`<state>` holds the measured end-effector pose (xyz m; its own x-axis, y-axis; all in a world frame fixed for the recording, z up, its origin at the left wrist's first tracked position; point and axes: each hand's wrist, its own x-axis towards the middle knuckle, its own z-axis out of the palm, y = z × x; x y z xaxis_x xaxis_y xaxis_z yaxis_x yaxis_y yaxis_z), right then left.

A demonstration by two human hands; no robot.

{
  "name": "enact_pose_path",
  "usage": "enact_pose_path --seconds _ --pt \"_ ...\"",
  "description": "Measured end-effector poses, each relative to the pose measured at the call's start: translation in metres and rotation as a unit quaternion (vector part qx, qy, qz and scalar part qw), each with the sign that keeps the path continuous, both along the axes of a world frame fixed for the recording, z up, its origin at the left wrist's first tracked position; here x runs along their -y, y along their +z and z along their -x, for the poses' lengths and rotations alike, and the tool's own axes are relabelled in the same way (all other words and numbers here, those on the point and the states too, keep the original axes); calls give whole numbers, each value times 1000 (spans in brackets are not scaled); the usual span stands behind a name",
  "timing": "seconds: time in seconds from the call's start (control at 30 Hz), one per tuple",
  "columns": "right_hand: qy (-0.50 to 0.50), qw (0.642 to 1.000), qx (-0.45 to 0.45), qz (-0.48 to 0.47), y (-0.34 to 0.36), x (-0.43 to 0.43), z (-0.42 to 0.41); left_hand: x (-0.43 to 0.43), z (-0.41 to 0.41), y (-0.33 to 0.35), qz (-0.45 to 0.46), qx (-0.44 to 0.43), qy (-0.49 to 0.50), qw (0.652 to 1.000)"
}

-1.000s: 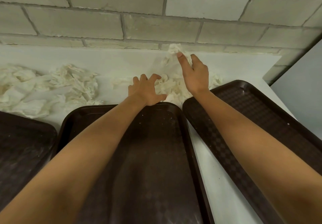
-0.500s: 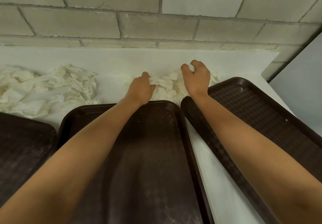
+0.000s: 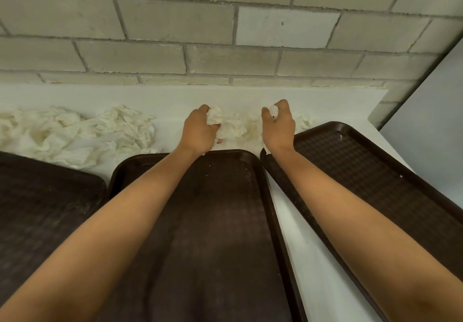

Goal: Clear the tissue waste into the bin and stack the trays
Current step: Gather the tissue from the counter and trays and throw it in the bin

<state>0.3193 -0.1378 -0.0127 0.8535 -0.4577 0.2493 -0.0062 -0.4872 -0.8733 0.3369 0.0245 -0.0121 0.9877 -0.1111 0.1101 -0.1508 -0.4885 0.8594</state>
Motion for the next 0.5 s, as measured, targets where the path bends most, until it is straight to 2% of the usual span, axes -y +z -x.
enact_pose_path --seconds 0.27,0.5 --pt "44 998 -10 -37 10 -12 35 -10 35 11 -3 8 30 1000" --pt "73 996 -5 -50 14 -17 71 -11 71 12 13 -18 52 998"
